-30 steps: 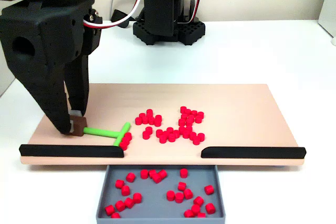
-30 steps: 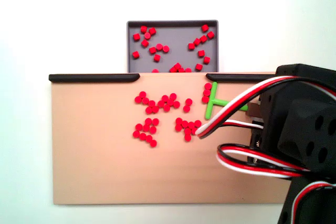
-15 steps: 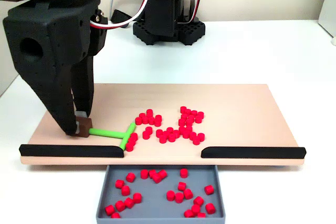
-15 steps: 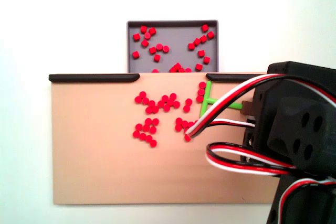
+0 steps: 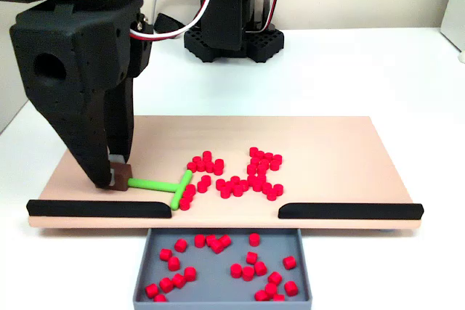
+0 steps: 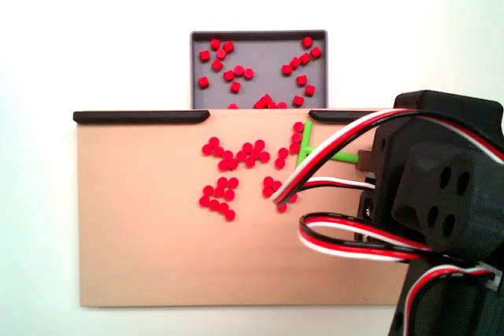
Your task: Push granules from right to the grey container
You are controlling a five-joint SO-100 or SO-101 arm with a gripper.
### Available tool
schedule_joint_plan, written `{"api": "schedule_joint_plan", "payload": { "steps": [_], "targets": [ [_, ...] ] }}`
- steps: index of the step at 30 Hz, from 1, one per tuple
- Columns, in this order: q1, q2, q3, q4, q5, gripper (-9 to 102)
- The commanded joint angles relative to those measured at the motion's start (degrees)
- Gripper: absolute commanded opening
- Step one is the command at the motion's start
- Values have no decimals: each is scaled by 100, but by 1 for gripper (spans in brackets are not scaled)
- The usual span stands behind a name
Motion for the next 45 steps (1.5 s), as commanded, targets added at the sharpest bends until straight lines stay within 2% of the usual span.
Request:
{"api": "schedule_joint_plan", "payload": {
  "steps": [1, 45],
  "targets": [
    [-62, 211, -114, 26, -1424, 0],
    [-185, 176, -185, -44, 809, 0]
  ]
}}
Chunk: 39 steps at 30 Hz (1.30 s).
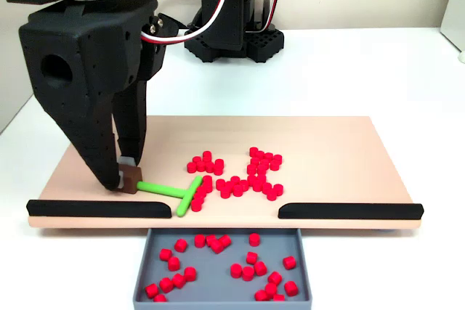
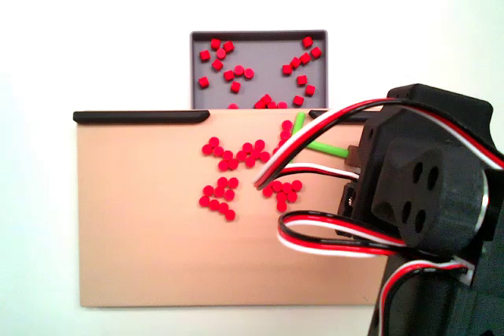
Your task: Push granules from right to the grey container
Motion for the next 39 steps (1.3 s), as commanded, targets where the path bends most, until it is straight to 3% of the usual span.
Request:
{"api": "schedule_joint_plan", "payload": {
  "steps": [1, 39],
  "targets": [
    [-62, 176, -185, -35, 167, 0],
    [-290, 132, -185, -35, 1934, 0]
  ]
}}
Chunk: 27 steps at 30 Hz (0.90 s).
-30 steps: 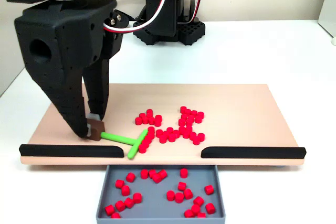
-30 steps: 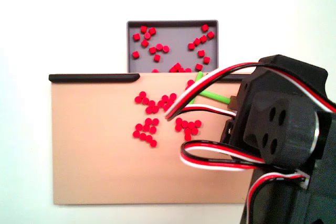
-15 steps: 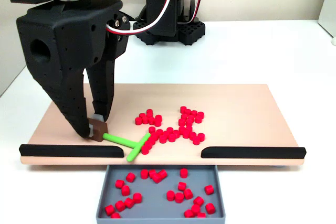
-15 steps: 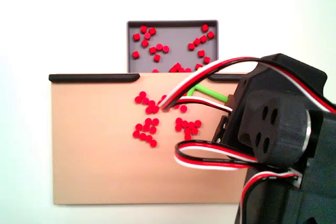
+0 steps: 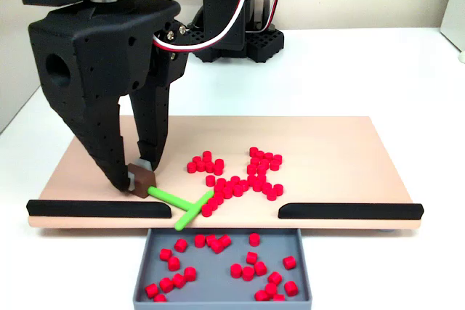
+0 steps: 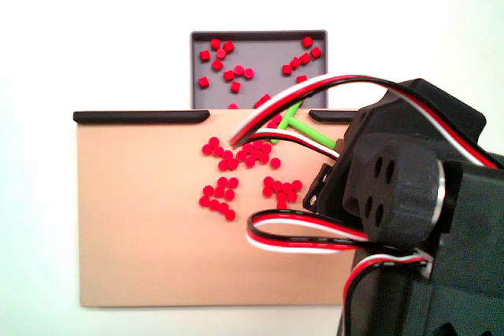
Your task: Push granules from right to the grey container
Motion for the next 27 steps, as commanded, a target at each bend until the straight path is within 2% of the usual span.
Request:
{"api": "schedule_joint_plan", "payload": {
  "steps": [1, 27],
  "targets": [
    [-88, 141, -185, -35, 220, 0],
    [-360, 149, -193, -44, 1731, 0]
  ]
}}
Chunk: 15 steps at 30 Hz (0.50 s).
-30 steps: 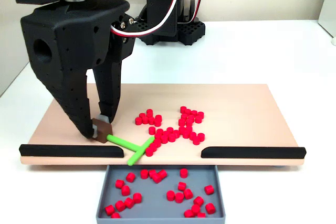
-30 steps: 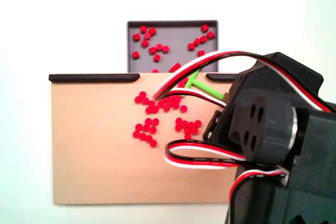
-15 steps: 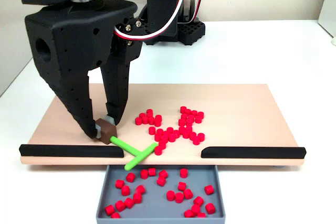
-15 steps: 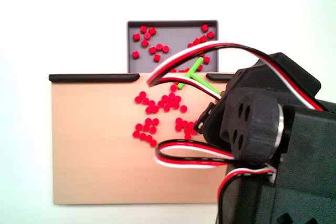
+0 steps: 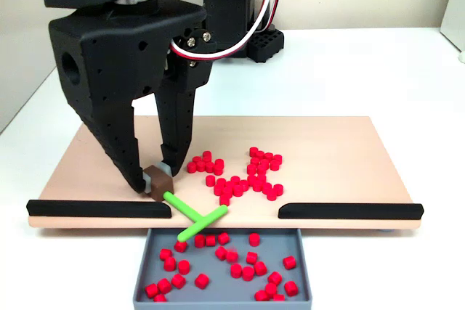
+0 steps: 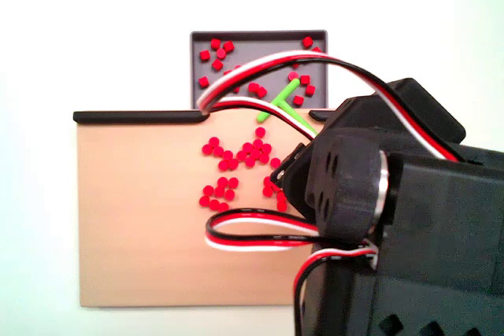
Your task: Push granules from right to the grey container
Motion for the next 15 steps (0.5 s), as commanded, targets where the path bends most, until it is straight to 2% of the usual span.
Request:
{"api": "schedule_joint_plan", "payload": {
  "steps": [1, 9, 15],
  "targets": [
    [-79, 158, -193, -35, 176, 0],
    [-167, 378, -193, -35, 826, 0],
    [-343, 888, -229, 44, 1872, 0]
  ]
}}
